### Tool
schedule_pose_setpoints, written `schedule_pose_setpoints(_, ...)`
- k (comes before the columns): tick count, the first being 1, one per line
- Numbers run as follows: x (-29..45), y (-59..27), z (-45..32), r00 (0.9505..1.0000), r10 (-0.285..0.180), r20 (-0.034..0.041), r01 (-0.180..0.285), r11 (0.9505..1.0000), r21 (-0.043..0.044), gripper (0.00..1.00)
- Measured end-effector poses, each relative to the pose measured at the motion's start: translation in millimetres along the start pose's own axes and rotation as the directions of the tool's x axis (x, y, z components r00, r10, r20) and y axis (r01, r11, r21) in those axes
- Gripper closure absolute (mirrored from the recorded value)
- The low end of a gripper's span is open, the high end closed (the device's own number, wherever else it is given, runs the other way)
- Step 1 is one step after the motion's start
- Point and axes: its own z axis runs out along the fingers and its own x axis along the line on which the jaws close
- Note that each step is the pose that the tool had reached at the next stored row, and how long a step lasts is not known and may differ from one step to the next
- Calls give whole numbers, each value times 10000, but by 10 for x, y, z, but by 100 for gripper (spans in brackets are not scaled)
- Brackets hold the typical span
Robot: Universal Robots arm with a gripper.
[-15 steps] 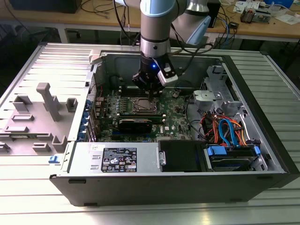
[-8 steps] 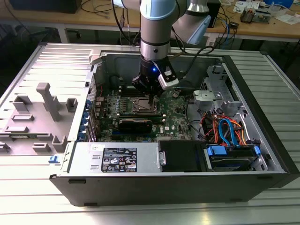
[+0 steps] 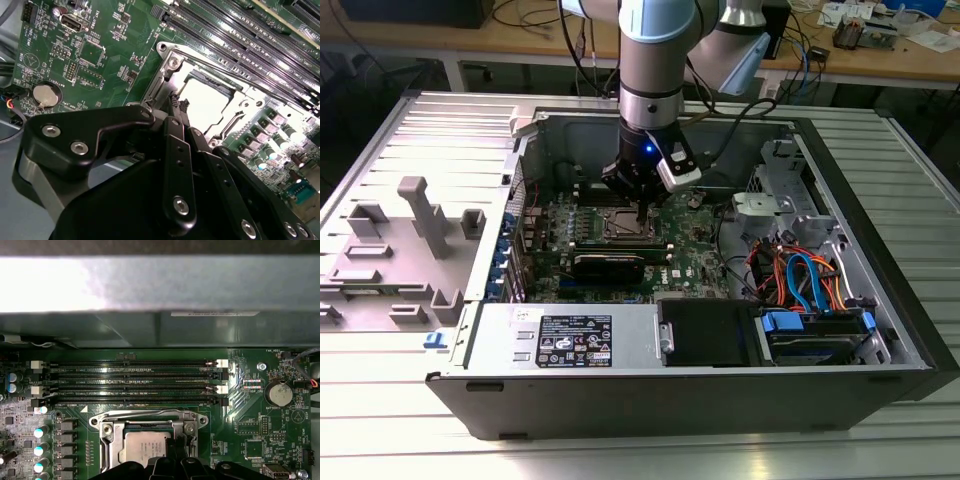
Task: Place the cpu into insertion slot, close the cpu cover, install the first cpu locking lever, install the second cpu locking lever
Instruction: 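Install the second cpu locking lever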
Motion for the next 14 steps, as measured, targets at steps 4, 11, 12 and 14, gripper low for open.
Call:
schedule_pose_setpoints(4,0,-8,0,10000,0,0,0,10000,2,89)
schedule_pose_setpoints(11,0,-8,-1,10000,-1,0,1,10000,12,89)
schedule_pose_setpoints(12,-1,-8,-3,10000,-1,1,1,10000,11,89)
schedule_pose_setpoints(14,-1,-9,-33,10000,-1,-1,1,10000,16,89)
